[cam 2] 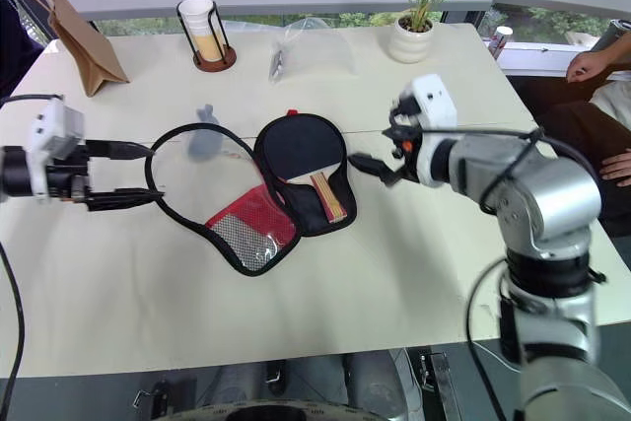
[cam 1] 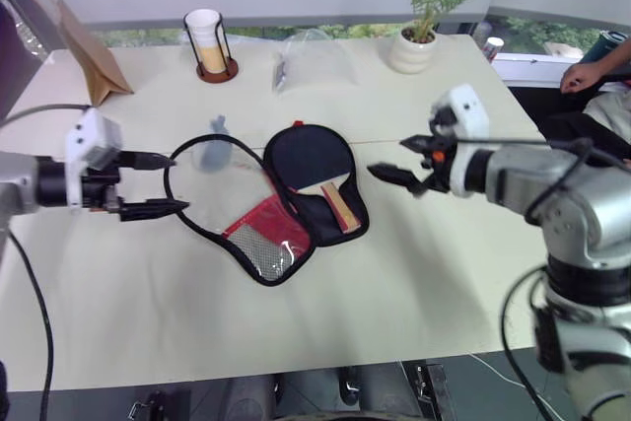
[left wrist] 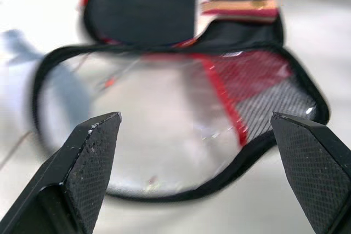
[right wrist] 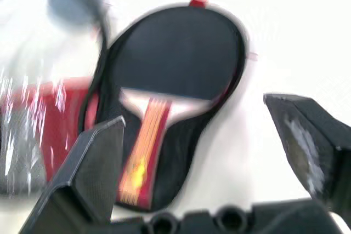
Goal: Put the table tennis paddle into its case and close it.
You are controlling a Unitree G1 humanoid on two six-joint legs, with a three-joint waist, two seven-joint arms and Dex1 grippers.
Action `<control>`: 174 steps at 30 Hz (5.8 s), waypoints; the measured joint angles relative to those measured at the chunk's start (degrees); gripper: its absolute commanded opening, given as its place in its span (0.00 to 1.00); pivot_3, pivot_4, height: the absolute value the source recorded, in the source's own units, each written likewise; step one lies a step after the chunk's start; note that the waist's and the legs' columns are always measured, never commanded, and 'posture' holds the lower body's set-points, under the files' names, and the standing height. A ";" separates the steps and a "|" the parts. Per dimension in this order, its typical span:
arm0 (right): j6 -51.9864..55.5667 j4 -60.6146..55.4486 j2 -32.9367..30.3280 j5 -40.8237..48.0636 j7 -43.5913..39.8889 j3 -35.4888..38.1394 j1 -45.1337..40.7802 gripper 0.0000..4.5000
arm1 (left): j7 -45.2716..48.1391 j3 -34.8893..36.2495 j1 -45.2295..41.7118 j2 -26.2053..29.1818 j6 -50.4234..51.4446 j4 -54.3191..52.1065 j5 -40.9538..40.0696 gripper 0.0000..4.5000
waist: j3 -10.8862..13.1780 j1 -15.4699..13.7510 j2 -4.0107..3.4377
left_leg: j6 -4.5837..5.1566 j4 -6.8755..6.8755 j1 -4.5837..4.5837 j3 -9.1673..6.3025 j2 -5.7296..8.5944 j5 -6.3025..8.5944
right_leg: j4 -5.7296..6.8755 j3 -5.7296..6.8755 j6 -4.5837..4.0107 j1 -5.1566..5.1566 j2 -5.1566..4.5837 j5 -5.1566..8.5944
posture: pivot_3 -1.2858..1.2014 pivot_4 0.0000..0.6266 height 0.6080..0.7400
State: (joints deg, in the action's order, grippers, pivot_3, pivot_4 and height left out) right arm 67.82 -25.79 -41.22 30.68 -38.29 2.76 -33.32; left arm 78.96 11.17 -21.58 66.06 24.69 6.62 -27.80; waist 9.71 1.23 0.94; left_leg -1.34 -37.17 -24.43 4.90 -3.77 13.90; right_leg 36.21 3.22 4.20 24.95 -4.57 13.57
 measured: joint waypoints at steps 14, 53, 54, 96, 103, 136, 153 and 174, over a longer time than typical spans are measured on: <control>-19.56 3.88 -6.12 -0.16 -16.11 -2.49 3.12 0.98 | 2.29 1.45 8.04 1.56 -19.92 17.39 10.02 1.00 | 0.02 -0.70 -0.02 | -0.01 -0.13 -0.02 0.13 -0.03 0.00 | 0.04 -0.01 -0.22 0.03 -0.11 0.08 | 0.52 0.24 1.00; -16.49 0.66 -8.94 1.95 -4.72 4.72 2.38 0.98 | -23.49 -19.72 -31.27 -50.84 -32.57 42.96 23.10 1.00 | 0.00 -1.53 0.12 | 0.31 -0.84 -0.03 -0.12 0.02 0.18 | 0.12 0.02 0.15 -0.36 0.03 -0.13 | 0.52 0.24 1.00; -15.33 0.31 -8.46 2.38 -4.30 4.41 2.46 0.98 | -23.76 -20.28 -31.39 -51.29 -33.54 44.05 24.05 1.00 | 0.00 -1.52 0.12 | 0.31 -0.84 -0.03 -0.12 0.02 0.18 | 0.12 0.02 0.15 -0.36 0.03 -0.13 | 0.52 0.24 1.00; 1.73 36.06 12.85 -0.59 -8.38 -13.78 -8.95 0.23 | -23.82 -4.69 -7.29 -29.09 -1.25 -8.91 4.19 1.00 | -0.02 -0.35 0.09 | 0.31 -0.82 0.02 -0.13 -0.02 0.18 | 0.18 0.01 0.13 -0.41 0.03 -0.14 | 0.52 0.24 1.00; 3.69 32.99 13.51 0.22 -8.16 -12.17 -7.68 0.01 | -24.69 -4.69 -7.26 -29.10 -1.45 -8.91 4.00 1.00 | -0.06 -0.45 0.10 | 0.31 -0.82 0.04 -0.14 -0.02 0.18 | 0.18 0.02 0.13 -0.43 0.03 -0.13 | 0.52 0.24 1.00; 20.34 7.55 9.59 55.75 38.96 7.94 22.86 0.01 | -24.66 -5.17 -7.23 -29.25 -2.64 -8.68 4.01 1.00 | -0.07 -0.76 0.13 | 0.33 -0.79 -0.02 -0.19 0.01 0.21 | -0.01 0.03 -0.01 -0.51 -0.04 -0.04 | 0.52 0.24 1.00; 1.63 7.99 -8.76 76.95 53.59 -4.62 19.42 0.99 | -23.08 -5.20 -4.55 -27.15 -2.76 -8.91 4.13 1.00 | -0.04 -0.72 0.18 | 0.34 -0.79 -0.04 -0.19 0.00 0.21 | -0.10 0.01 -0.07 -0.50 -0.03 0.00 | 0.52 0.24 1.00; -33.55 14.61 -3.00 7.54 -7.46 -22.59 -2.79 0.99 | -12.83 -7.57 -1.34 -16.92 -12.16 0.28 10.03 1.00 | 0.01 -0.87 0.10 | 0.33 -0.76 -0.25 0.00 -0.02 0.21 | -0.09 0.00 -0.09 -0.21 -0.08 0.01 | 0.52 0.24 1.00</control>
State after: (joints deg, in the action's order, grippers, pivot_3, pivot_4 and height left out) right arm 34.28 -11.18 -44.22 38.23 -45.75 -19.83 -36.11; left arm 66.14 3.60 -22.93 49.15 12.53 6.90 -17.78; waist 9.72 0.36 1.04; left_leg -1.01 -37.93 -24.68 4.90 -3.79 14.11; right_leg 36.12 3.23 4.11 24.74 -4.66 13.58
